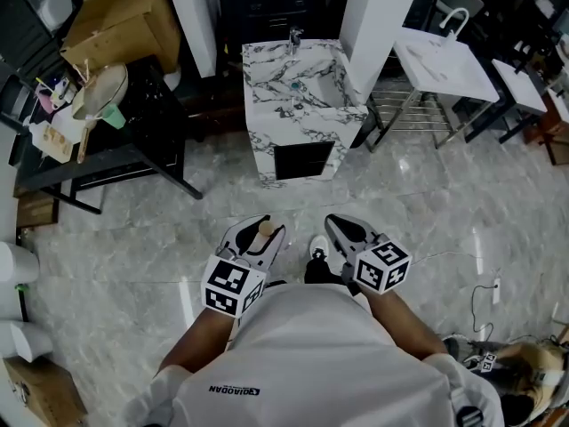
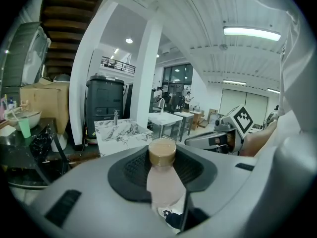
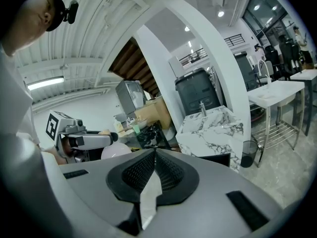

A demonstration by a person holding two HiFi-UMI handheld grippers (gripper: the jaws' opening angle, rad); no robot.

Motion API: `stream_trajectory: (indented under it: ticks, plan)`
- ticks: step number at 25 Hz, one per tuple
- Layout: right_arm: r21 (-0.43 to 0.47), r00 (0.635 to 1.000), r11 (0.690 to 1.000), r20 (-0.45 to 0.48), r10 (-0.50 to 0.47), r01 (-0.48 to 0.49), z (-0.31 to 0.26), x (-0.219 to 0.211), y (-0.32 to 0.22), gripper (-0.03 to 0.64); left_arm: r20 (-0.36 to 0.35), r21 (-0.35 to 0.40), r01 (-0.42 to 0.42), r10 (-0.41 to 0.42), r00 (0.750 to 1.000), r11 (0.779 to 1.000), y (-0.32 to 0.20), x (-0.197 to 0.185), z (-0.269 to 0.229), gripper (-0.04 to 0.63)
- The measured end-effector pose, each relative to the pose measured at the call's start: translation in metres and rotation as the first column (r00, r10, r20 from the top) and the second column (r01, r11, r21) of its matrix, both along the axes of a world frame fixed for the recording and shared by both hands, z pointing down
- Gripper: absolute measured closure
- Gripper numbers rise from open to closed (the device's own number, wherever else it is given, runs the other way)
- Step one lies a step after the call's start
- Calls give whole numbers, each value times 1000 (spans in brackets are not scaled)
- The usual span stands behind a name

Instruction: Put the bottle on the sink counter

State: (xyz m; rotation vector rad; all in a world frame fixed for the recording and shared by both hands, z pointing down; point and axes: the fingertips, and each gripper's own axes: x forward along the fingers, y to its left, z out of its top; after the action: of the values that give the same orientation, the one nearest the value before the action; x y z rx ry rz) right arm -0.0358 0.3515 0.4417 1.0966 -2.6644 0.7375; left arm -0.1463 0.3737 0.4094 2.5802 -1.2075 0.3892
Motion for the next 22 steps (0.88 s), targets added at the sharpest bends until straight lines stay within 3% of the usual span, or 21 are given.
stream_trajectory:
  ticks: [22]
  plan:
    - [11,993,993,24,-115,115,-6,61,-191,575,59,7,114,-114,992,993,-177,65,-11,453]
